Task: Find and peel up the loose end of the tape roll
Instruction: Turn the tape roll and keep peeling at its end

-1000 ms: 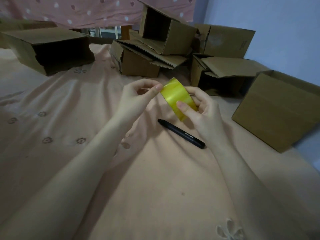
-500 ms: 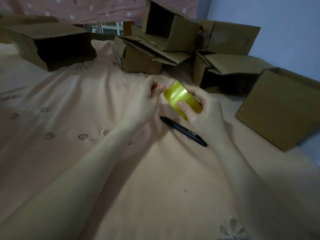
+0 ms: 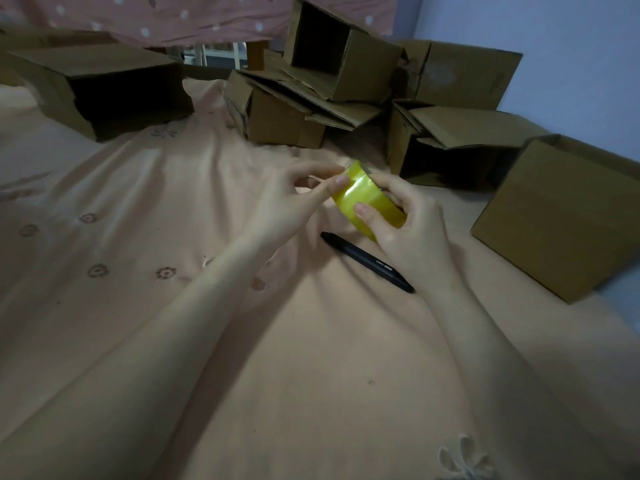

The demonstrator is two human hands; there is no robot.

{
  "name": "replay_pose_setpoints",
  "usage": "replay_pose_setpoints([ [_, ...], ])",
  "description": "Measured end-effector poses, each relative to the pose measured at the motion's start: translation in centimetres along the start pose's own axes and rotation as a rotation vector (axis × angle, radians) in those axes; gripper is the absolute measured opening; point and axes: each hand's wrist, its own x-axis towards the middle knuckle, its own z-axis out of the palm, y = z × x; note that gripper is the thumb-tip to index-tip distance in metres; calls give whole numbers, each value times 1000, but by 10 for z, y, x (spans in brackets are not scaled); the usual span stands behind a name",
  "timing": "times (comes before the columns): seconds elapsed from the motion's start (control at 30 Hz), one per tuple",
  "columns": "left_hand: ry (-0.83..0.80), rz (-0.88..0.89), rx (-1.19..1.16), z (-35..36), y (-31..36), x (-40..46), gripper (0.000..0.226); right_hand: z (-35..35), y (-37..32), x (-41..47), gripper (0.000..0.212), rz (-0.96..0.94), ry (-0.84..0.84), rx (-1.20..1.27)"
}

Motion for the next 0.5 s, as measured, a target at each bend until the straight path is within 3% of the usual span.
replay_pose_setpoints([
  [0.2,84,-32,-187,-1,5,0,9,0,-3,-1,32,-5,-26,31],
  [0.5,177,276,297,7,1,-2,11,3,-8,-3,30,1,-16,-47],
])
